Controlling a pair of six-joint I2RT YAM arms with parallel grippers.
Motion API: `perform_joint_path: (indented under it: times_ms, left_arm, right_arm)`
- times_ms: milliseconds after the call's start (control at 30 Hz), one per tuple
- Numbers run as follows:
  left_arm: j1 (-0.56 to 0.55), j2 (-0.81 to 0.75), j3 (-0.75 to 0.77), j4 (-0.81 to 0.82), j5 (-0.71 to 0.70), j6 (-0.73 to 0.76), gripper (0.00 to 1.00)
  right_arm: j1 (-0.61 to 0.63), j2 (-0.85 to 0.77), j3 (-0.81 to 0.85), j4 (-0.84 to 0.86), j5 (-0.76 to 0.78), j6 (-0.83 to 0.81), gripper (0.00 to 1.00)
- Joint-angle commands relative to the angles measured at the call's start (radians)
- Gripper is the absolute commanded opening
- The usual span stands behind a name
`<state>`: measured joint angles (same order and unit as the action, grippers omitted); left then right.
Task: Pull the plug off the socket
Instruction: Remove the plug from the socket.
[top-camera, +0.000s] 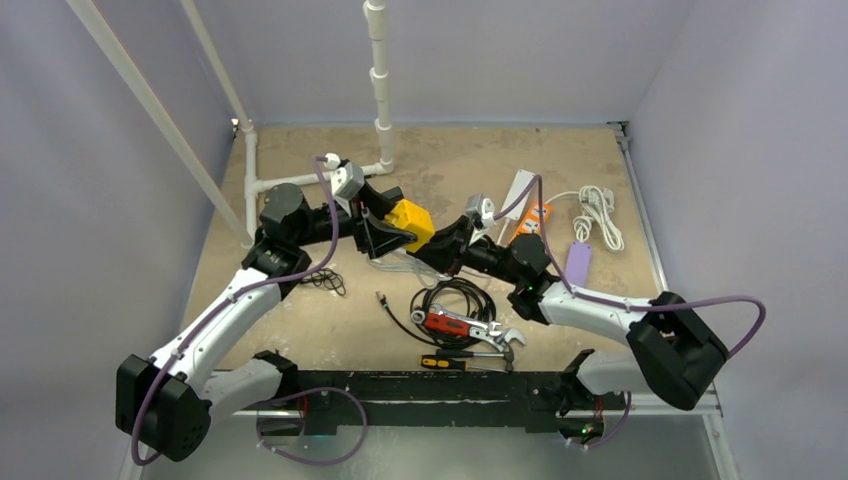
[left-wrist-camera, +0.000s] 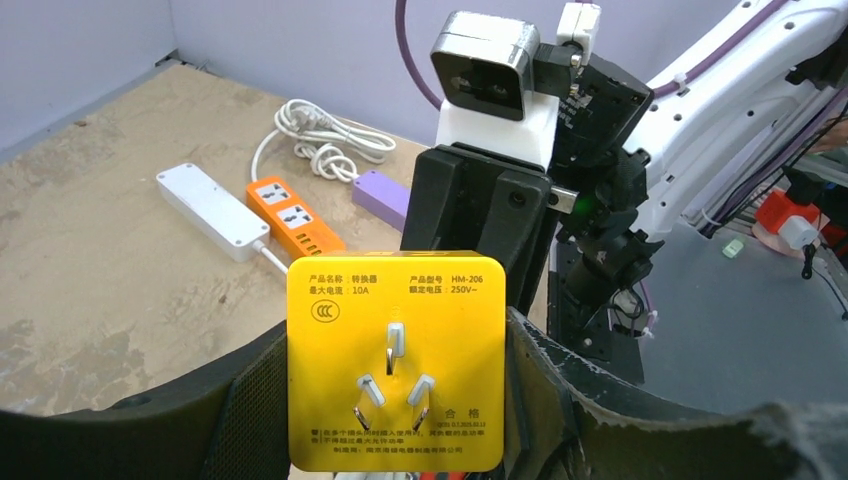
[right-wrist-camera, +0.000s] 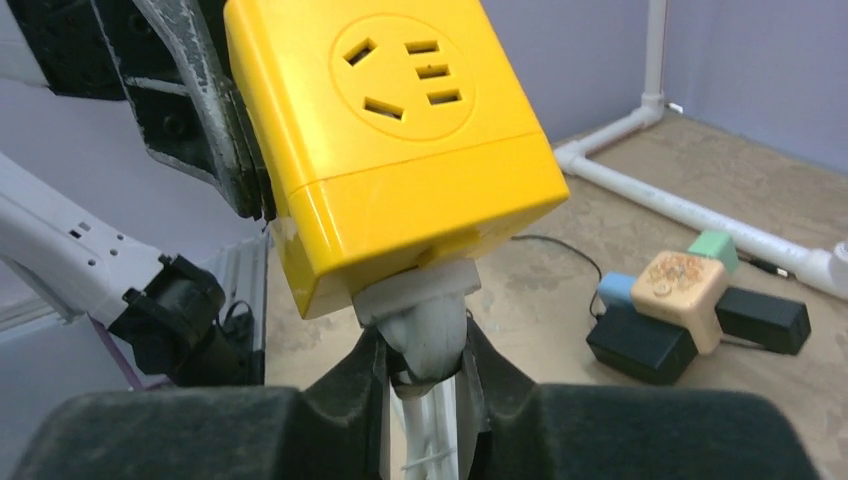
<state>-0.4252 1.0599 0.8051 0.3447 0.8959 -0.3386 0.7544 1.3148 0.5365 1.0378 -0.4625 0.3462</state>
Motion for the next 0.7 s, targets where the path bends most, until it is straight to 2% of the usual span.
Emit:
perform_joint_path:
  times_ms: [0, 33, 100, 133, 267, 500, 667]
  left_arm:
    - [-0.003, -0.014, 0.050, -0.101, -0.104, 0.107, 0.30]
    - [-0.003, -0.015, 0.058, -0.136, -0.141, 0.131, 0.50]
    - [-0.004, -0.020, 0.067, -0.181, -0.207, 0.161, 0.80]
    - [-0.004, -0.025, 0.068, -0.193, -0.232, 0.168, 0.84]
    - [-0.004, -0.049, 0.072, -0.228, -0.321, 0.209, 0.92]
    - [-0.039, -0.050, 0.077, -0.155, -0.365, 0.180, 0.97]
    - [-0.116, -0.001, 0.167, -0.214, -0.570, 0.206, 0.99]
  right_arm:
    - [0.001, -0.107, 0.034, -0.007, 0.123, -0.014, 0.00]
    - [0.002, -0.129, 0.045, -0.046, 0.154, -0.030, 0.00]
    - [0.001, -0.165, 0.069, -0.127, 0.237, -0.060, 0.00]
    - [0.001, -0.173, 0.082, -0.165, 0.276, -0.075, 0.00]
    - [0.001, -0.173, 0.119, -0.271, 0.448, -0.087, 0.00]
    - [0.006, -0.105, 0.196, -0.368, 0.590, -0.098, 0.00]
    - [0.018, -0.080, 0.220, -0.397, 0.655, -0.097, 0.00]
